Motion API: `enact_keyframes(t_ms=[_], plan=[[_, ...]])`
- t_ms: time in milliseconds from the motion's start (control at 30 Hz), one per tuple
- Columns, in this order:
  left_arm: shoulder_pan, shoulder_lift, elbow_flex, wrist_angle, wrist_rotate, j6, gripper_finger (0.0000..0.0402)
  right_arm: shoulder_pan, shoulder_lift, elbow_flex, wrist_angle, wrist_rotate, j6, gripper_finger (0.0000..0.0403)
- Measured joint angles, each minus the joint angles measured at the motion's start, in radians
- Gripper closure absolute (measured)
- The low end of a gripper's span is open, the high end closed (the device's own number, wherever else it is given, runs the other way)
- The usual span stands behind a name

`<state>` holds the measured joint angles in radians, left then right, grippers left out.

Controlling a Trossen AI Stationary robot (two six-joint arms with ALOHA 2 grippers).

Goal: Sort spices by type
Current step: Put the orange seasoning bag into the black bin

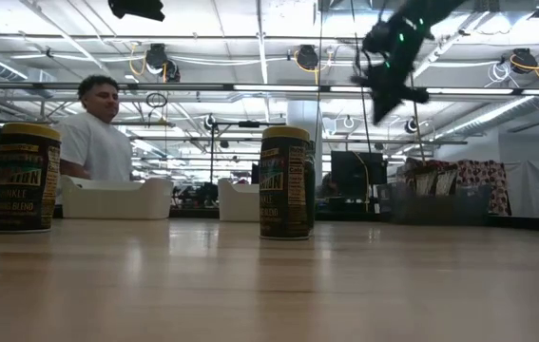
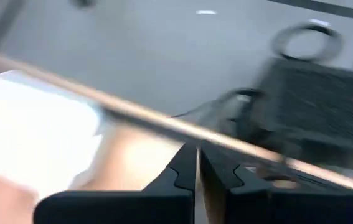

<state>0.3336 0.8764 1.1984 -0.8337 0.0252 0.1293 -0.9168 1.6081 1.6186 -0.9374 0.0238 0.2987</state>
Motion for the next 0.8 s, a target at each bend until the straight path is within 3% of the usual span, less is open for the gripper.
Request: enact_keyframes(t_ms=[133,367,667,800], plan=[[-0.013,0.000,0.000,-0.097,0.112,-0.107,0.0220,0.154,0.000,0.074,-0.039,-0.098,-0.052,0.0403],[-0.156,0.001,-0.023,-0.346,0.299,-0.370,0.0220,0.464,0.000,0.126,-0.035,-0.104,-0.053,0.0403],[-0.474,0.014,-0.024,-0.405,0.341,-0.899,0.0220,0.677,0.002,0.126,-0.006,-0.100,-0.028,0.0403],[-0.621,0.066,-0.024,-0.407,0.324,-1.037,0.0220,0.728,0.002,0.126,0.036,-0.087,-0.045,0.0403]])
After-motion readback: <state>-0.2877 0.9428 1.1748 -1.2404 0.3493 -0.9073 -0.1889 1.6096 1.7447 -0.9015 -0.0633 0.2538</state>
